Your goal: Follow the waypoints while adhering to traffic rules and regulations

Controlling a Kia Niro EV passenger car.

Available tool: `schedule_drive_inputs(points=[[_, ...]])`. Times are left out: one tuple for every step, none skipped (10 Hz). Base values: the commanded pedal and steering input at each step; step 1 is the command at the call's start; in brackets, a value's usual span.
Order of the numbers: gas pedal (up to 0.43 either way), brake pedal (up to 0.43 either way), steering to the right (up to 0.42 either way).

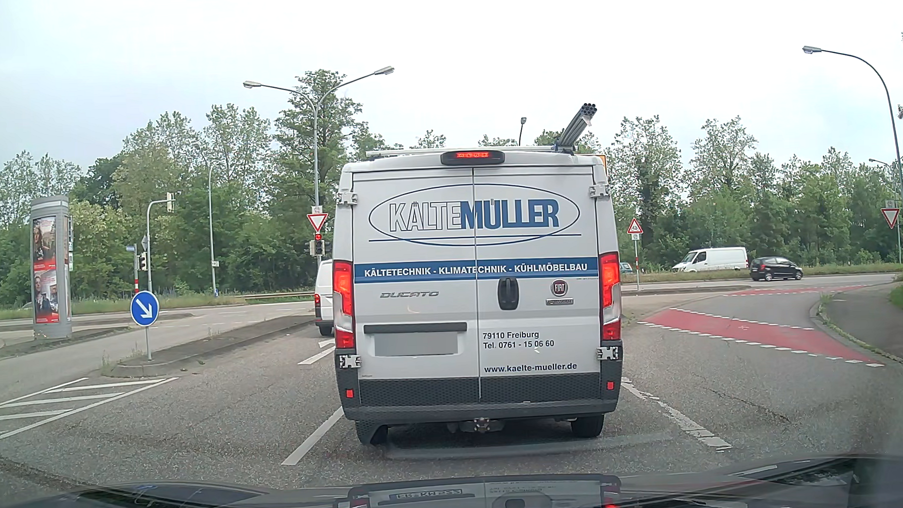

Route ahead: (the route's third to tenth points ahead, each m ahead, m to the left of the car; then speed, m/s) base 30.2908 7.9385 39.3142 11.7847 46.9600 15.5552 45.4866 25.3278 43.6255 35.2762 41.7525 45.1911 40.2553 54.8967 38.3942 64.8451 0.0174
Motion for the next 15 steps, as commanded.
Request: schedule_drive_inputs(points=[[0.000,0.262,-0.001],[0.000,0.262,-0.001],[0.000,0.256,-0.001],[0.000,0.256,-0.001],[0.000,0.262,-0.001],[0.000,0.262,-0.001],[0.000,0.262,-0.001],[0.000,0.262,-0.001],[0.000,0.268,-0.001],[0.000,0.262,-0.001],[0.000,0.268,-0.001],[0.000,0.262,-0.001],[0.000,0.268,-0.001],[0.000,0.268,-0.001],[0.000,0.268,-0.001]])
